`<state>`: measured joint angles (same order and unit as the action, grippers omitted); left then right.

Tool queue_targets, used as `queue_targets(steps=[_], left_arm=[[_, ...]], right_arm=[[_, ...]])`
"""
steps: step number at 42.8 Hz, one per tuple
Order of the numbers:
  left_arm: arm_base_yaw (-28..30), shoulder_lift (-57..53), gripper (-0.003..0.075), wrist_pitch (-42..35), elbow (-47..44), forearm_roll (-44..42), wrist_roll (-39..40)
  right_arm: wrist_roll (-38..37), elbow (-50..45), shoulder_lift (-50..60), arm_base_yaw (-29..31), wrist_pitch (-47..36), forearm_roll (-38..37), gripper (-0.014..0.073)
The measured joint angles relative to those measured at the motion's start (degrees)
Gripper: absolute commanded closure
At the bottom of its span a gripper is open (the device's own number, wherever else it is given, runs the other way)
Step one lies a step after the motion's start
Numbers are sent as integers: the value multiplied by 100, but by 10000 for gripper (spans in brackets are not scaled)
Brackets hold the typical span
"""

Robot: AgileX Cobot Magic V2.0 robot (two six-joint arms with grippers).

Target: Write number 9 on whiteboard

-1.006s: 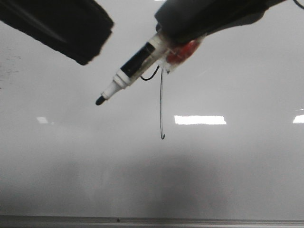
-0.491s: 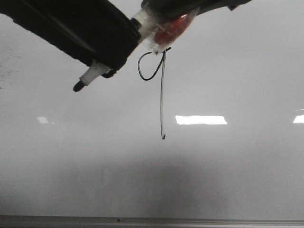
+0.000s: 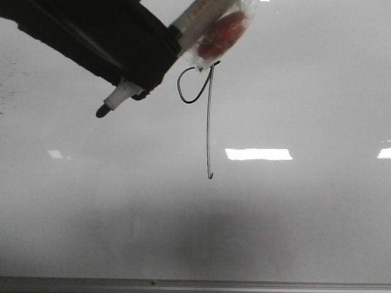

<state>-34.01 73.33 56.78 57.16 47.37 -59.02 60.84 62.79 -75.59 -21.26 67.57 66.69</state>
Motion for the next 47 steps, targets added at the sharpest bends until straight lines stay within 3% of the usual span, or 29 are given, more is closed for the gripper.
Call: queue_targets(steps=[7, 13, 17, 22, 28, 40, 47], left_arm=[[170, 0, 739, -611, -161, -1313, 1321], [826, 0, 739, -1387, -483, -2187, 2741], [1498, 0, 739, -2144, -781, -2417, 3390], [2167, 0, 739, -3107, -1154, -2457, 3591], [2501, 13, 739, -4133, -1461, -2423, 3635], [2525, 710, 735, -4917, -1404, -2082, 3647], [2525, 1159, 613, -4988, -1213, -2068, 3649]], right_arm=[[-17, 12, 768, 0, -787, -411, 40], [-248, -297, 1648, 0, -1550, -891, 135], [-373, -726, 2241, 0, -2047, -1041, 262], [-410, -1378, 2830, 0, -2453, -1067, 474], [-432, -1955, 3345, 0, -2665, -1079, 708], [-444, -2140, 3475, 0, -2665, -1079, 700], [-444, -2140, 3475, 0, -2665, -1079, 700]])
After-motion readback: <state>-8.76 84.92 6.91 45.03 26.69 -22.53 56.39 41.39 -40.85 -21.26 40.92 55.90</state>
